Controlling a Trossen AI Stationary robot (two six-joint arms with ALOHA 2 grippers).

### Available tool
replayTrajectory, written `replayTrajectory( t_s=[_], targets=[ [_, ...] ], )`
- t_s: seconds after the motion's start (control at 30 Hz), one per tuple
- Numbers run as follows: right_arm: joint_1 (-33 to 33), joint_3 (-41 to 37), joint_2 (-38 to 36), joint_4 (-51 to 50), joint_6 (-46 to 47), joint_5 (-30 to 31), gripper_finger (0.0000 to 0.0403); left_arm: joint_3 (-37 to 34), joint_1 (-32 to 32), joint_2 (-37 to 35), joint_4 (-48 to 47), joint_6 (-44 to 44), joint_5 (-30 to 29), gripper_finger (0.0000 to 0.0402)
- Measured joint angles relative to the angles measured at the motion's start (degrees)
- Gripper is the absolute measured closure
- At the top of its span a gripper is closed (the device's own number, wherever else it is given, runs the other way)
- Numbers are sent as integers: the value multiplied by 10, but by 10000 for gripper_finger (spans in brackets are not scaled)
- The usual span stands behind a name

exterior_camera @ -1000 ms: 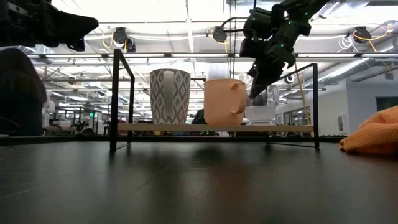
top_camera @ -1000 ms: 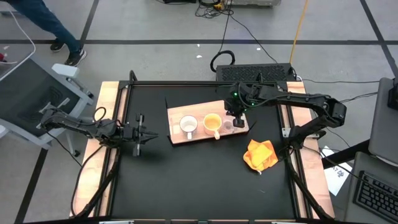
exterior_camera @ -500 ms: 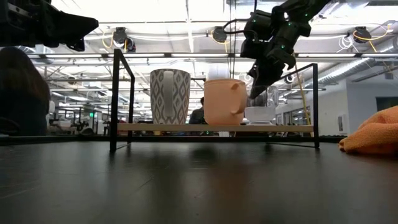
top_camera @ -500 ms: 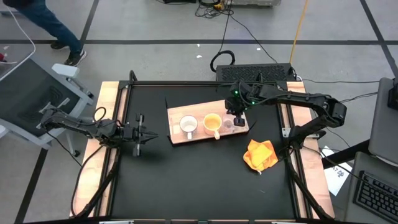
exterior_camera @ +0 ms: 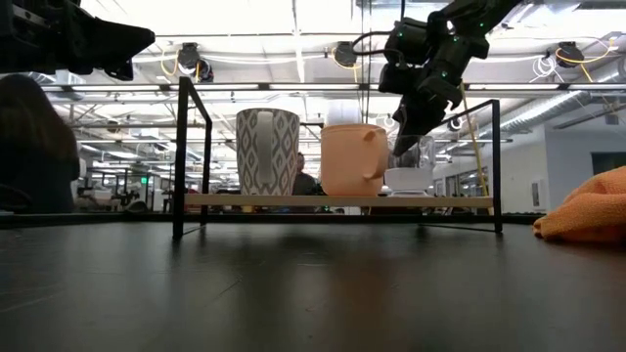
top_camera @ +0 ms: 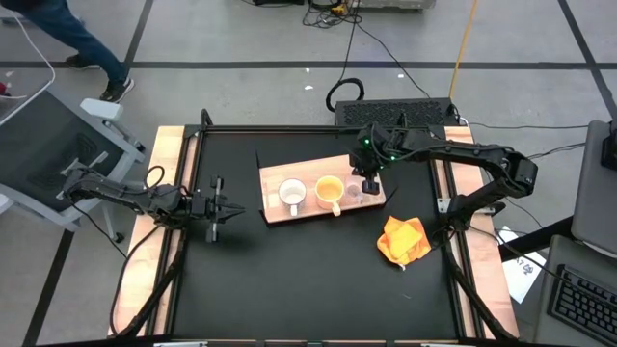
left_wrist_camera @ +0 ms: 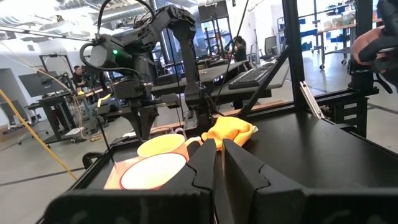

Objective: Stack small to large cups/mugs on shelf
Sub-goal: Put the transparent mug on the shelf

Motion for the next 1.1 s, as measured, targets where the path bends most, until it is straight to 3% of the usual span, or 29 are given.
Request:
replayTrajectory(
  t_s=[1.1],
  targets=[
    [12, -1, 0, 9, 1, -1, 385, 0, 0, 0, 0, -1, 0, 371]
  ],
)
